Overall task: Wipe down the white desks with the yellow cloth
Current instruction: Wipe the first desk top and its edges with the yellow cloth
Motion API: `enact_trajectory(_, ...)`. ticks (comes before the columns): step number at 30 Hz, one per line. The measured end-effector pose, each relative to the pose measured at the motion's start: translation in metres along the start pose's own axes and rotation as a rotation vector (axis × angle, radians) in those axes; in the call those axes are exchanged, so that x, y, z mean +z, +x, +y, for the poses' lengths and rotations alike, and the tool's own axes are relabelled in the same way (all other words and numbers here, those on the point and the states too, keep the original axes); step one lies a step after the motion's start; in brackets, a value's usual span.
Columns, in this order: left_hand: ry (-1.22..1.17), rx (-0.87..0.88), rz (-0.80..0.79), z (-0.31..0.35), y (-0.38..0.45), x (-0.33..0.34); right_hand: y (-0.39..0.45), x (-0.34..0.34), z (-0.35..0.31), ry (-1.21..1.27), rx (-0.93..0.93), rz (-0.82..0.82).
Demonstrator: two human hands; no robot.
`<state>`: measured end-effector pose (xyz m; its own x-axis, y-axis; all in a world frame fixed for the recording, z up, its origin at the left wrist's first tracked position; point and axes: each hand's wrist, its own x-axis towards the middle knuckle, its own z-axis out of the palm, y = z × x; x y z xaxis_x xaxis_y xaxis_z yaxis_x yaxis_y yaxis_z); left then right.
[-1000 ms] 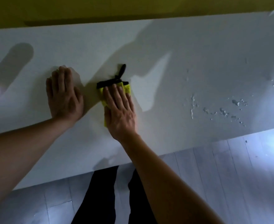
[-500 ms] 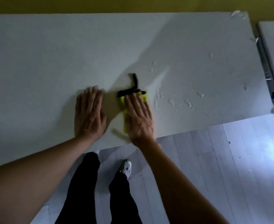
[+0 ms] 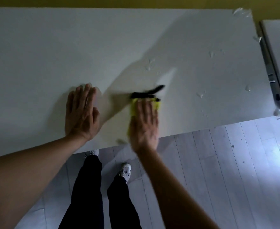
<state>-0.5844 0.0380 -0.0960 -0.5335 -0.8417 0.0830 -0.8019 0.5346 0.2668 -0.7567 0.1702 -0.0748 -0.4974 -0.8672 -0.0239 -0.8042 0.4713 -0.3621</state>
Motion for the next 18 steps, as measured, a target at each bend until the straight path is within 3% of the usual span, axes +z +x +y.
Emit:
enact_trajectory(3,-0.003,0.0,0.003,0.001,-0.001,-0.001,-0.016,0.013,-0.029,0.07,-0.21,-0.072)
enact_trajectory(6,-0.009,0.016,0.006,0.0,-0.001,-0.002,-0.006,-0.001,0.002,0.059,-0.307,-0.08)
enact_trajectory(11,-0.018,0.013,0.015,-0.001,0.0,0.001,0.028,-0.041,0.113,-0.051,0.133,0.059)
enact_trajectory(14,-0.014,-0.002,0.027,-0.001,0.001,0.001,0.038,-0.044,0.122,0.011,0.354,0.143)
enact_trajectory(16,-0.019,-0.003,0.038,-0.001,0.0,0.002,0.037,-0.035,0.096,0.02,0.391,0.15)
enact_trajectory(18,-0.03,-0.002,0.05,-0.001,-0.001,0.002,0.028,-0.019,0.055,0.039,0.258,0.101)
